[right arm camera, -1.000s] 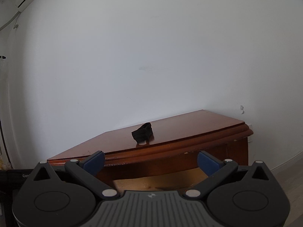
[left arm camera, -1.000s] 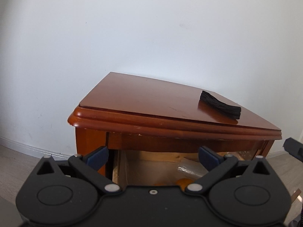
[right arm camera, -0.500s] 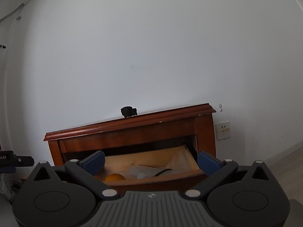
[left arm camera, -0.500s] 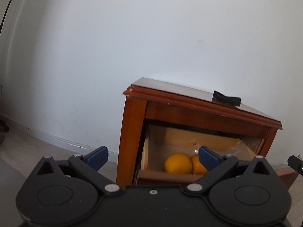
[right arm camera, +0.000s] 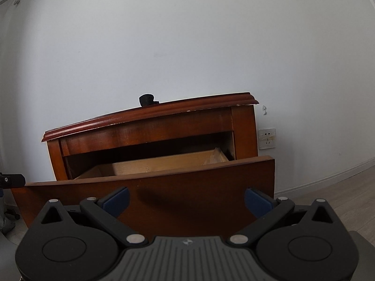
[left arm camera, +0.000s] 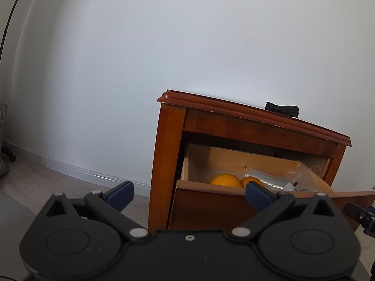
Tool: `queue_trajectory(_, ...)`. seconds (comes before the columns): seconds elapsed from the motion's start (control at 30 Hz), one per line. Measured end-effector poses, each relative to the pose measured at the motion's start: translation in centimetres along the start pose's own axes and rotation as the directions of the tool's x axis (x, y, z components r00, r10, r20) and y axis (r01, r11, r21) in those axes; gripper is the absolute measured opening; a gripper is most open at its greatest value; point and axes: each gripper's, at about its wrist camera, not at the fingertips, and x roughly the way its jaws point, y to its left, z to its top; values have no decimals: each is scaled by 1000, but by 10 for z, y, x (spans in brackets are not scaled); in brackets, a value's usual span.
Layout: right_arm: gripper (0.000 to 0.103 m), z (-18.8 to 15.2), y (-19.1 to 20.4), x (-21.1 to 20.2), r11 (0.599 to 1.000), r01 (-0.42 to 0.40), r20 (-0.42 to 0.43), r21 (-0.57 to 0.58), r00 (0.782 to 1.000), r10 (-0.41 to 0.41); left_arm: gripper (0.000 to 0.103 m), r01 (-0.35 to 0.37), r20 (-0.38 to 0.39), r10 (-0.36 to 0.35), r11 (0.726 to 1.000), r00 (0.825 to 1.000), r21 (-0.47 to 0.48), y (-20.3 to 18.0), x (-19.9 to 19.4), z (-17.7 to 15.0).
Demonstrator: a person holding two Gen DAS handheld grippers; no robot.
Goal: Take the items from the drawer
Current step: 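Move both tools back to face the open drawer front, then push the drawer front inward with both tools until it shuts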
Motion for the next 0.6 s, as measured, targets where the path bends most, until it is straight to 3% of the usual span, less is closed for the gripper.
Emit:
queue_trajectory(0.23,103,-5,2,5,1000,7,-7,-1,1000,-8,103,1,-22,0,999,1000,42,-6,3,-11)
queue_trajectory(0.6,103,-6,8,9,999,34,-8,-35,999,-34,103,21,-65,-19,1000,998,22,-7,18,-18)
